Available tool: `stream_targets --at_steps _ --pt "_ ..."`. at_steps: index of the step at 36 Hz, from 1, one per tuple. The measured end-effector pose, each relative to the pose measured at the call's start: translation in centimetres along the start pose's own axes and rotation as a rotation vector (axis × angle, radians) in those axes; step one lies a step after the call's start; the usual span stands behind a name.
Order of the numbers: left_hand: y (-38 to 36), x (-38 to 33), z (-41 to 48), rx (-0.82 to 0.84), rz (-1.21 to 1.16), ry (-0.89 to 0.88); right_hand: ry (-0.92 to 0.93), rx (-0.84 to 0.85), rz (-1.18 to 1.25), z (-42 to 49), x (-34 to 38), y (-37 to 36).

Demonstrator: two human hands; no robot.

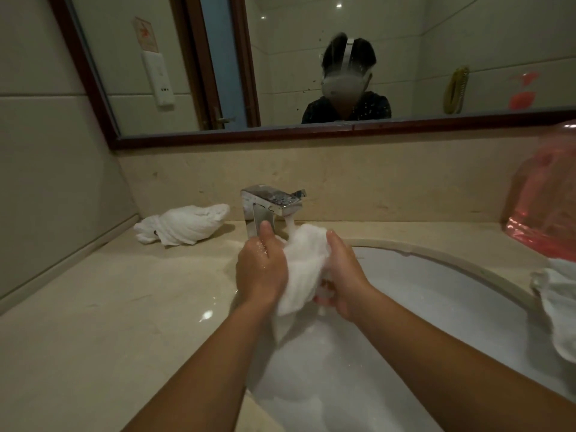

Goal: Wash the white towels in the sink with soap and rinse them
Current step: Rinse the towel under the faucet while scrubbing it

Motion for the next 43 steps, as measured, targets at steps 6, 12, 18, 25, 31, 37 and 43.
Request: stream_targets --at_steps 6,12,18,25,31,37,43 --pt "-0.1 -0.1 -0.5 0.065 -0.110 -0.163 -0.022 0.173 0.234 2.7 -2.2 -0.9" --pt "0.3 0.2 -0.1 0.092 -0.518 0.043 0.045 0.167 0.311 2.8 -1.4 0.0" --pt "-1.5 0.0 -0.7 0.324 -0.828 0.277 0.156 0.227 0.412 1.2 0.3 -0.1" --pt "-1.7 0.7 -1.2 0.502 -0.877 0.401 0.087 0.189 0.327 1.5 -0.3 -0.9" --pt "-1.4 1.7 -0.3 0.401 -0.675 0.334 0.263 0.060 0.054 1.6 0.0 -0.5" --pt "-1.1 1.3 -0.1 0.294 -0.646 0.353 0.356 -0.035 0.050 0.6 0.8 0.0" --pt "-1.2 2.1 0.1 0.243 -0.657 0.423 0.243 0.129 0.130 1.5 0.1 0.0"
Point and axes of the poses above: each hand's wrist, its own z-axis towards the middle knuckle, its own y-axis out of the back of the hand, x = y × z, the point moved 3 cm from there along z, towards the middle knuckle, and after that the axes turned 14 degrees about x, right-handed, at the moved point
